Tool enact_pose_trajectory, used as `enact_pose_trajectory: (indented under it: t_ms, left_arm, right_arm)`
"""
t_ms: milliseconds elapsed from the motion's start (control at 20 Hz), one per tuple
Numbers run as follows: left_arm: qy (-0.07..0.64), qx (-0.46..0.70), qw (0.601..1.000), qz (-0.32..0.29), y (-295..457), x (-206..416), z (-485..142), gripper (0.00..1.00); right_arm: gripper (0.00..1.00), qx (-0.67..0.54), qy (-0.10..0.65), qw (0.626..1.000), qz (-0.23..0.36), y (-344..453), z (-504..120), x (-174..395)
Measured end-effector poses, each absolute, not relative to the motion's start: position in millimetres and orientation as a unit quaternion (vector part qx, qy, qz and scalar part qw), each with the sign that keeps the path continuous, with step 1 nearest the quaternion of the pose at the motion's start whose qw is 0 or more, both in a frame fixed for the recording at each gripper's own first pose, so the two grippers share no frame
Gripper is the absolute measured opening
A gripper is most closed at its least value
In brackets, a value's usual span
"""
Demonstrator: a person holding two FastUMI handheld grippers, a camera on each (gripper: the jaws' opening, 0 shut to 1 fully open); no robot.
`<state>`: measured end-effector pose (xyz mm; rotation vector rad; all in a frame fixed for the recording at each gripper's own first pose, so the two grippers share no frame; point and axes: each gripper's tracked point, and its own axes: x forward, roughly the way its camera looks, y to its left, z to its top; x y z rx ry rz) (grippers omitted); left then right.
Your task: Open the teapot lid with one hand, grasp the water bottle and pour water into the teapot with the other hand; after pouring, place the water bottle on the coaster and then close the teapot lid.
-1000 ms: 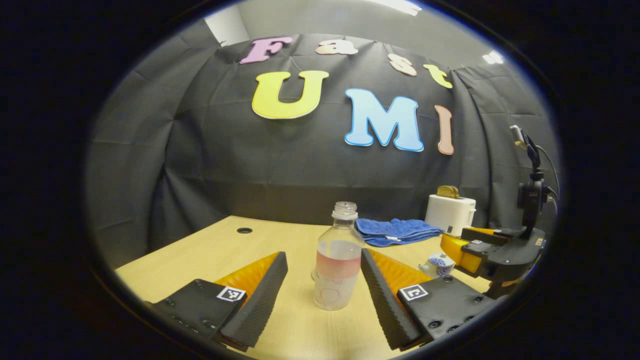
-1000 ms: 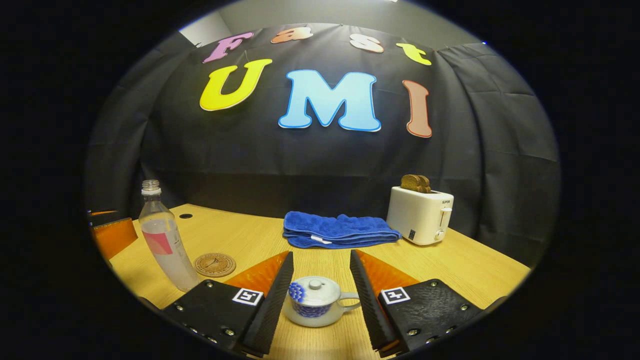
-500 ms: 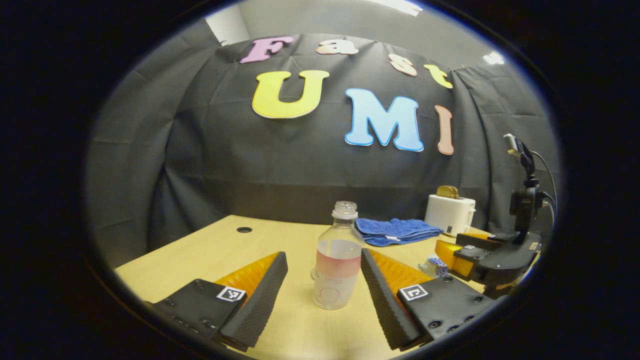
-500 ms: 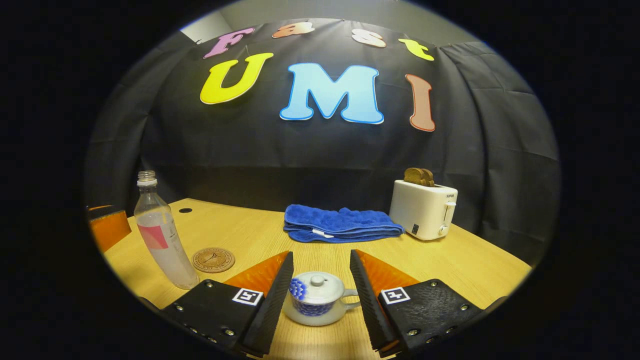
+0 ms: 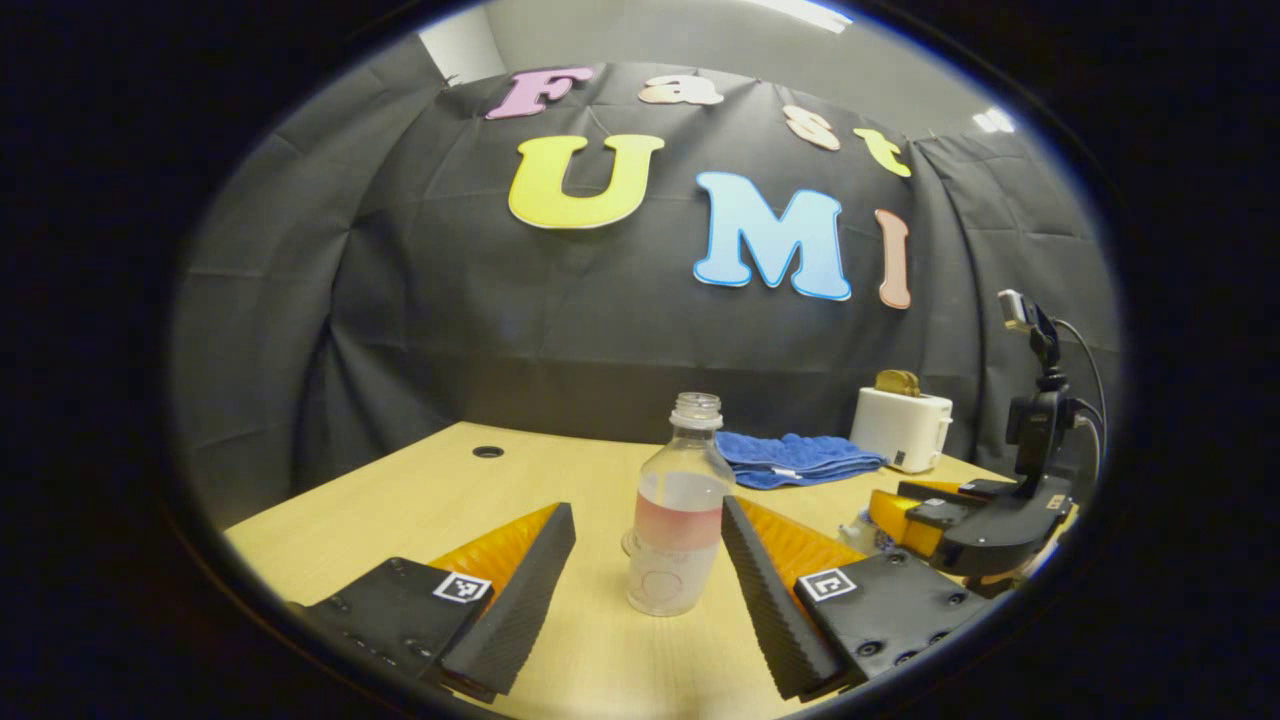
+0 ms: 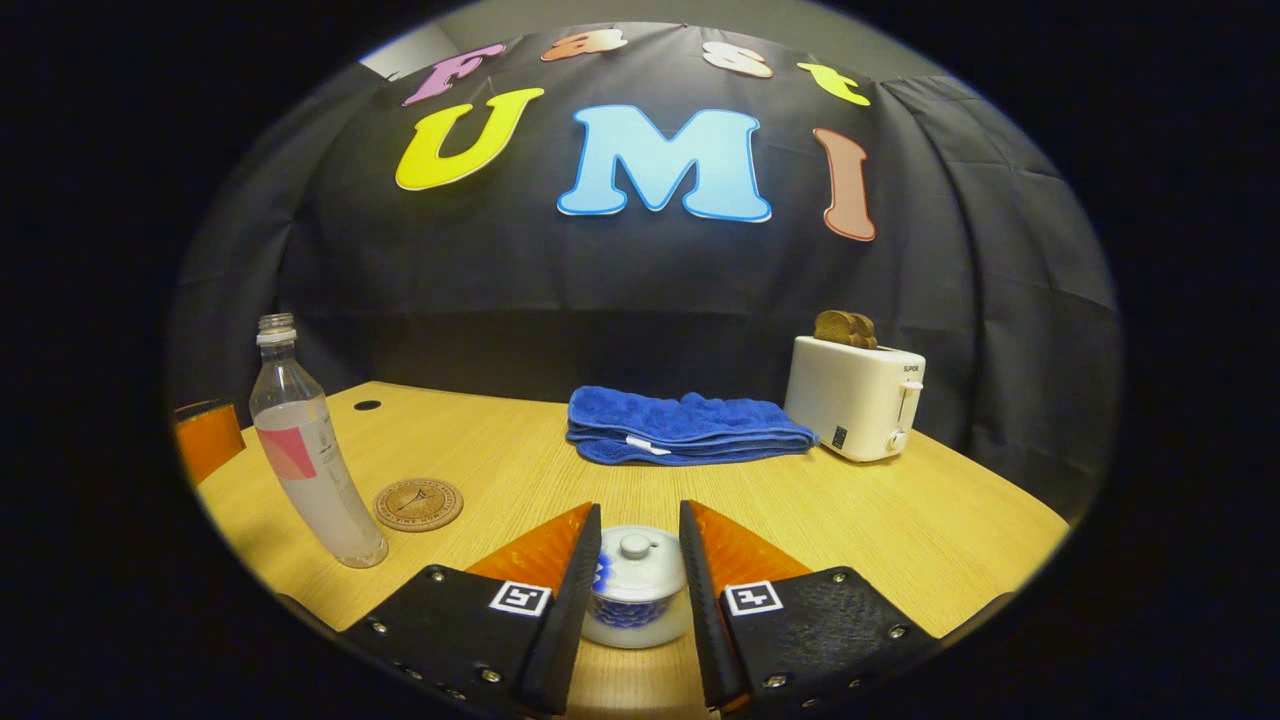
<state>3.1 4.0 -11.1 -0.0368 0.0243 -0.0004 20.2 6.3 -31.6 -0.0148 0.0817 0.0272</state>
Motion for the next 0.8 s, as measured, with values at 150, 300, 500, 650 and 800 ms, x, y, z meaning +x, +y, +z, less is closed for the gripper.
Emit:
enact_pose_trajectory:
  t_ms: [150,300,500,650,800]
  left_arm:
    - [0.013,-0.023,1.0,-0.001,3.6,3.2,-11.4,0.99]
    - [0.013,-0.018,1.0,-0.001,3.0,3.8,-13.3,0.99]
    - [0.016,-0.016,1.0,-0.004,-0.7,6.3,-15.0,0.99]
    - [0.018,-0.016,1.0,-0.003,-0.7,6.0,-15.3,0.99]
    - [0.023,-0.012,1.0,-0.002,1.1,9.2,-19.7,0.99]
  right_arm:
    - [0.3,-0.01,0.042,0.999,0.016,7.4,-31.2,20.4]
    - [0.3,-0.016,0.043,0.999,0.021,9.9,-32.4,19.3]
    - [0.3,-0.007,0.033,0.999,0.012,4.2,-16.0,7.2]
    - [0.03,-0.009,0.04,0.999,0.013,7.5,-33.1,21.4]
    - [0.03,-0.01,0.038,0.999,0.014,5.6,-31.3,21.1]
